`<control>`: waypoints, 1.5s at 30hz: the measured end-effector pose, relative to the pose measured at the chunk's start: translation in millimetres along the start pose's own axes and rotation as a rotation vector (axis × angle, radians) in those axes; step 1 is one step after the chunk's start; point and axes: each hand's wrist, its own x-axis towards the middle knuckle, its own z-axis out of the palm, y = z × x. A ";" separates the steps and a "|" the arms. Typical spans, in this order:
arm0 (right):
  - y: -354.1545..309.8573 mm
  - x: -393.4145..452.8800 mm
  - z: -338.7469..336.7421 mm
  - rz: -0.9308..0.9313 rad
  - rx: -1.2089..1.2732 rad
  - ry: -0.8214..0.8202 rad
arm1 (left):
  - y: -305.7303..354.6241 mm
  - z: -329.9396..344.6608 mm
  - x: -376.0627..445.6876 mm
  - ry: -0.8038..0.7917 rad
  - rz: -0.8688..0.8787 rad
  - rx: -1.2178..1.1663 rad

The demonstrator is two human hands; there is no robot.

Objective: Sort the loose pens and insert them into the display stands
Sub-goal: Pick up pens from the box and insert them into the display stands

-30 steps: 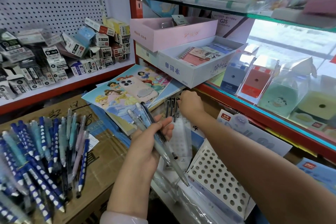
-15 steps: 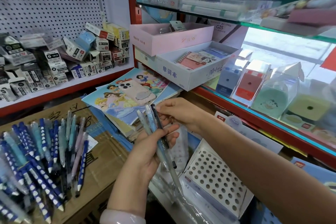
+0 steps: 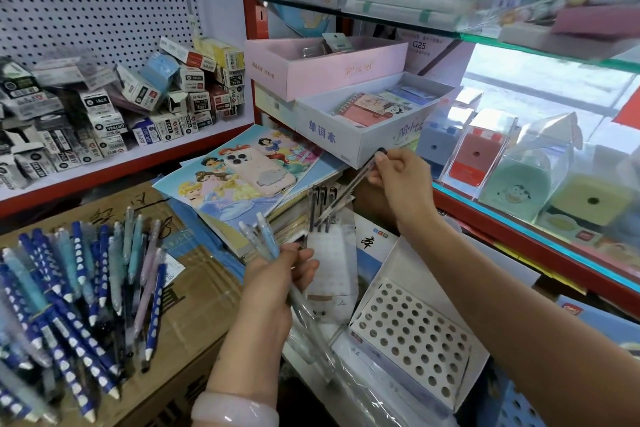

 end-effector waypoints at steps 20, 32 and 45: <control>56.1 19.2 27.8 -0.391 -0.883 -0.112 | 4.8 4.7 5.5 -0.002 0.066 0.016; 49.7 -0.3 29.4 -0.212 -0.655 -0.110 | 5.7 4.1 -3.7 -0.151 0.060 0.116; 5.4 -61.5 16.2 0.123 0.021 -0.687 | 0.4 6.1 -17.6 -0.185 0.120 0.070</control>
